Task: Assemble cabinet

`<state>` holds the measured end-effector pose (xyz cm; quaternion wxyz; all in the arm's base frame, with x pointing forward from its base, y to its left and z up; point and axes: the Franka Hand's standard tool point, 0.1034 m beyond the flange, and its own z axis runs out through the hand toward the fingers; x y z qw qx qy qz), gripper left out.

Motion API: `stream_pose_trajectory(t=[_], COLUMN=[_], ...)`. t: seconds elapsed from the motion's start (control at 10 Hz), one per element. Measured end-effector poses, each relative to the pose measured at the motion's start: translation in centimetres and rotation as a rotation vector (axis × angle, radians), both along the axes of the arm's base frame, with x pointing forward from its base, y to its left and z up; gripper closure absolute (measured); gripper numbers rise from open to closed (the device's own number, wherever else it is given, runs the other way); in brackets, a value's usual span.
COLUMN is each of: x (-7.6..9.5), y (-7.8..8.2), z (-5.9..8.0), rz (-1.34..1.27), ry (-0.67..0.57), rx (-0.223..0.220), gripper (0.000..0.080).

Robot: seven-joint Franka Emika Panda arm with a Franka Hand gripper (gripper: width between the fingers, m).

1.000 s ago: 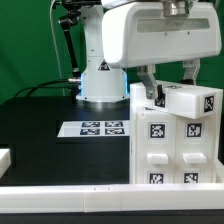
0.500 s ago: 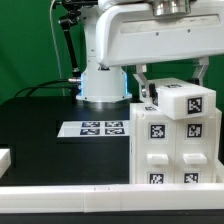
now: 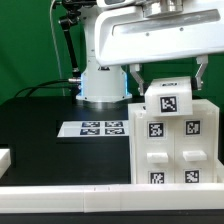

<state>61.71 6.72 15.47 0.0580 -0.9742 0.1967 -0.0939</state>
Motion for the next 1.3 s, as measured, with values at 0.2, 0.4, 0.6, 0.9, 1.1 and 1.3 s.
stream_pose_trajectory(t=[0.2, 0.4, 0.6, 0.9, 1.1, 1.3], x=[0.0, 0.0, 0.0, -0.5, -0.6, -0.6], y=[0.1, 0.1, 0.2, 1.3, 1.8, 1.9], z=[0.0, -0.1, -0.2, -0.4, -0.4, -0.4], rz=[-0.13, -0.242, -0.362, -0.635, -0.825, -0.966], ry=[0.001, 0.011, 0.021, 0.063, 0.093, 0.116], rx=[0.026, 0.05, 0.076, 0.135, 0.191, 0.24], gripper=[0.0239, 0.0239, 0.0239, 0.0239, 0.0239, 0.0239])
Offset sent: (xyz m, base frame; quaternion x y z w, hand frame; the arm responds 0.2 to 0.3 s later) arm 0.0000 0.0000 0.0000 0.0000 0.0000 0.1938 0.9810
